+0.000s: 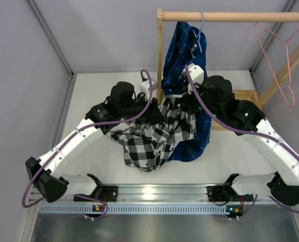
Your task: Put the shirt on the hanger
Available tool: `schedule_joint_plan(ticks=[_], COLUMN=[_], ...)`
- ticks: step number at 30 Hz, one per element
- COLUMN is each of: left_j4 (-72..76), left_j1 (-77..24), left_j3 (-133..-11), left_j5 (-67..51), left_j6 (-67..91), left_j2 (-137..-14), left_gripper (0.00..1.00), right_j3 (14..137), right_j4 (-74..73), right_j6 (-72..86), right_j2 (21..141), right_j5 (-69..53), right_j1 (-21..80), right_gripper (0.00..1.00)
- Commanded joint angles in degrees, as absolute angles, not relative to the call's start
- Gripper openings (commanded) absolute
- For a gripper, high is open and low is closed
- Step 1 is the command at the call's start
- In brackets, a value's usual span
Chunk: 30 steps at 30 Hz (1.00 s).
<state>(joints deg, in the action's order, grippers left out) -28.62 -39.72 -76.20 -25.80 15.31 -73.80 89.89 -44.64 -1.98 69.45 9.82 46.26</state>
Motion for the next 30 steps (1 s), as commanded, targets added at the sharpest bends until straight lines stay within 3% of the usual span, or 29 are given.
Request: schedule_joint_plan(ticks=[1,4,5,7,9,12,18,23,25,27,29,30], left_j4=[-22.2,-21.6,-21.6,-21.7,-21.9,-24.5,-47.2,-55.3,-54.7,-52.5,-46.7,-45.0], left_j1=[-39.4,-39.4,-39.4,-39.4,-39.4,-39.5,-39.5,-39.5,-39.5,-39.5,-39.5,-39.5], left_j3=[-75.1,-75.4,-75.5,-75.8,-76.0,-78.0,-91.4,-96.2,-95.7,-94.8,-90.9,-88.9], left_j5=[-29.9,-28.7,-28.2,-27.2,-24.9,-19.1,8.1,12.8,10.6,6.3,3.2,3.1], left_j6=[16.0,16.1,16.3,16.3,16.3,15.6,13.2,13.2,13.4,13.4,14.8,15.3], left_j2=[-73.4,-74.2,-74.4,-74.5,-74.4,-73.0,-73.7,-72.8,-72.2,-72.2,-70.7,-69.9], left_gripper=[0.44,0.34,0.25,0.18,0.01,0.0,0.0,0.0,0.0,0.0,0.0,0.0], right_j3=[90.1,90.1,90.0,89.7,89.5,88.4,86.3,88.6,90.1,91.1,91.9,92.2], right_j4=[-43.2,-43.0,-43.0,-43.1,-43.2,-43.0,-43.2,-43.2,-43.2,-43.2,-43.4,-43.9], right_j6=[-2.2,-2.2,-2.2,-2.2,-2.1,-1.0,3.2,4.0,4.0,4.0,4.0,3.9], right_j2=[69.4,69.5,69.5,69.5,69.6,69.5,69.3,71.5,72.2,72.5,72.0,71.1], right_j5=[9.8,9.3,9.3,9.5,9.8,10.5,12.8,10.2,7.8,6.0,7.5,8.8], right_j1=[45.6,45.6,45.6,45.6,45.6,45.0,44.0,43.9,44.0,43.9,44.0,43.9], right_gripper=[0.0,0.0,0.0,0.0,0.0,0.0,0.0,0.01,0.07,0.3,0.63,0.67])
